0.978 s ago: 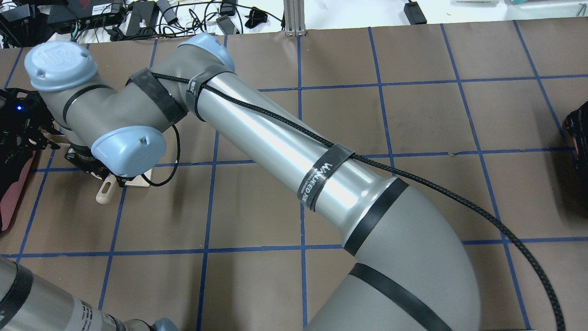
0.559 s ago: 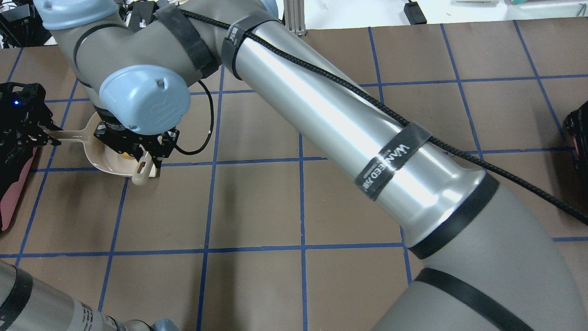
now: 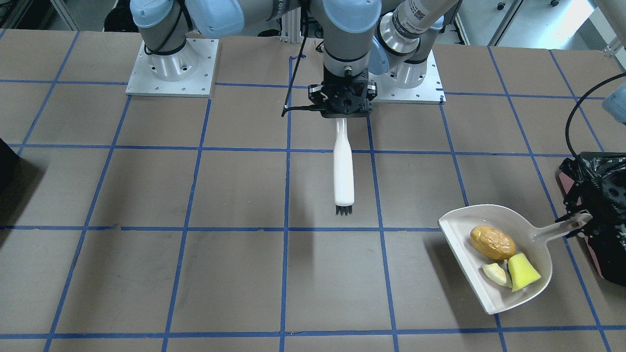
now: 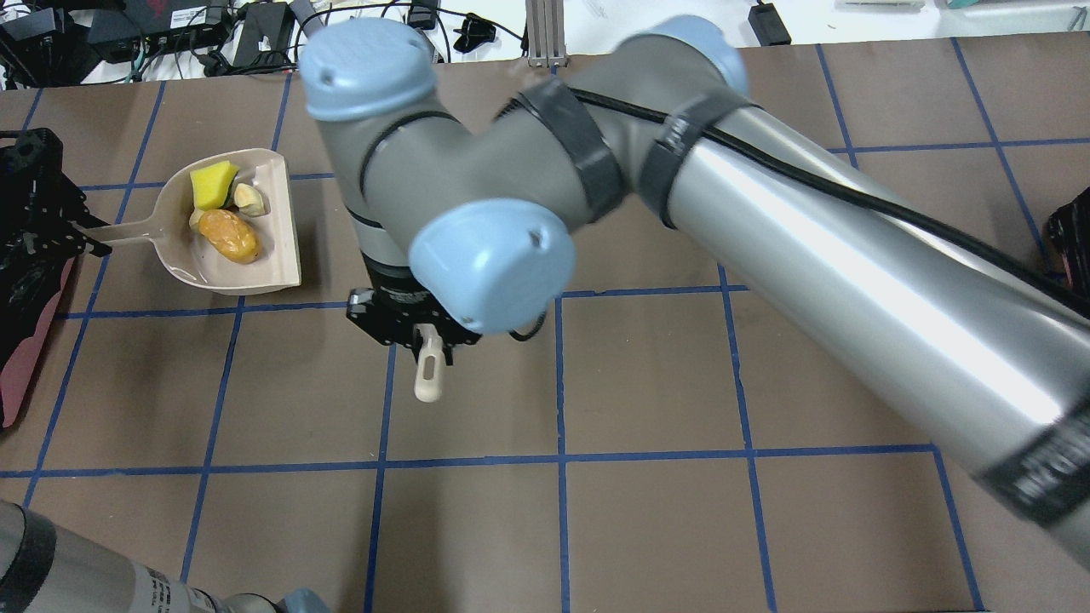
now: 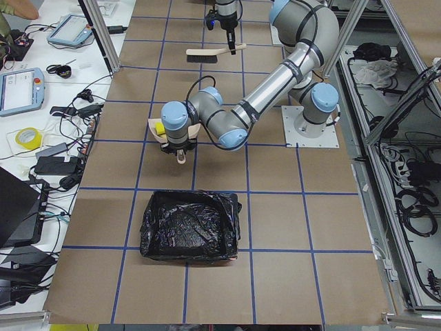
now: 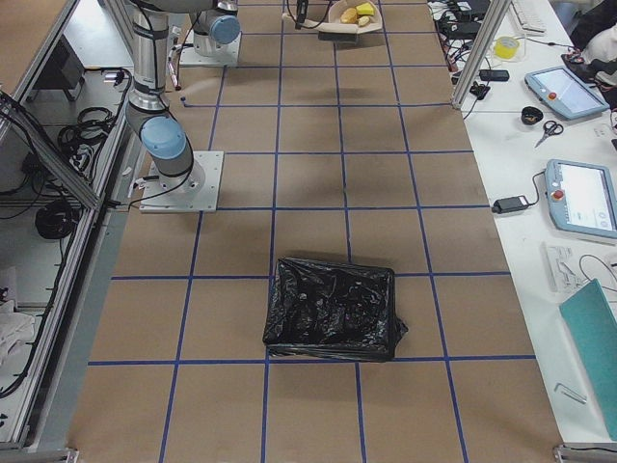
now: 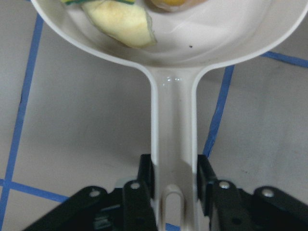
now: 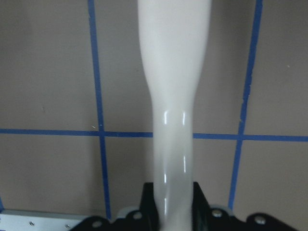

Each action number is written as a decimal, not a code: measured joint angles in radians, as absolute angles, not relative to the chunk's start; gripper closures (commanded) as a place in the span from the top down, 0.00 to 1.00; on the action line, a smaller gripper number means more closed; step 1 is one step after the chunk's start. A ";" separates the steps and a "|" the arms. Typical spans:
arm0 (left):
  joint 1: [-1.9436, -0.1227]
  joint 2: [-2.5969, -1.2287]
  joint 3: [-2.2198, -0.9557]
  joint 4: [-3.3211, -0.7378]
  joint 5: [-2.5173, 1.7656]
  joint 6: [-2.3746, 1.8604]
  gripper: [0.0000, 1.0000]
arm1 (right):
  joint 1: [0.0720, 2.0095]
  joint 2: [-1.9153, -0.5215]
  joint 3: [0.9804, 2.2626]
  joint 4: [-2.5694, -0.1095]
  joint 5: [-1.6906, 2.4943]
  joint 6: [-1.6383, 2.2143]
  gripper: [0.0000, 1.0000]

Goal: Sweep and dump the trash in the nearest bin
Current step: 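Lift the loaded dustpan with the left gripper while the right gripper withdraws the brush, then tip the dustpan over the black bin with the left gripper, then release the brush with the right gripper while the left carries the dustpan back, then lower the dustpan onto the table with the left gripper and release it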

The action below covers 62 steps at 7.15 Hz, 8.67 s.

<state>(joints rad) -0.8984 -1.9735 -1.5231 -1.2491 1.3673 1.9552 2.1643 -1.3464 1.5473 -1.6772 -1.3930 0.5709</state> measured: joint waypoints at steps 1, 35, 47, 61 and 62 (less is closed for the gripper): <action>-0.877 -1.966 -1.464 -1.293 1.355 1.908 0.00 | 2.139 -1.434 1.675 -1.715 -1.407 0.534 0.00; -1.116 -1.779 -1.377 -1.298 1.675 1.056 0.00 | 2.132 -1.421 1.856 -1.833 -1.582 0.522 1.00; -1.815 -1.905 -1.588 -1.064 1.592 -0.133 0.00 | 1.596 -1.481 1.428 -1.444 -1.637 0.071 1.00; -1.990 -2.061 -1.622 -0.958 1.526 -0.334 0.67 | 1.695 -1.480 1.457 -1.444 -1.694 0.105 1.00; -1.991 -2.054 -1.628 -0.957 1.526 -0.336 1.00 | 1.694 -1.480 1.458 -1.439 -1.697 0.104 1.00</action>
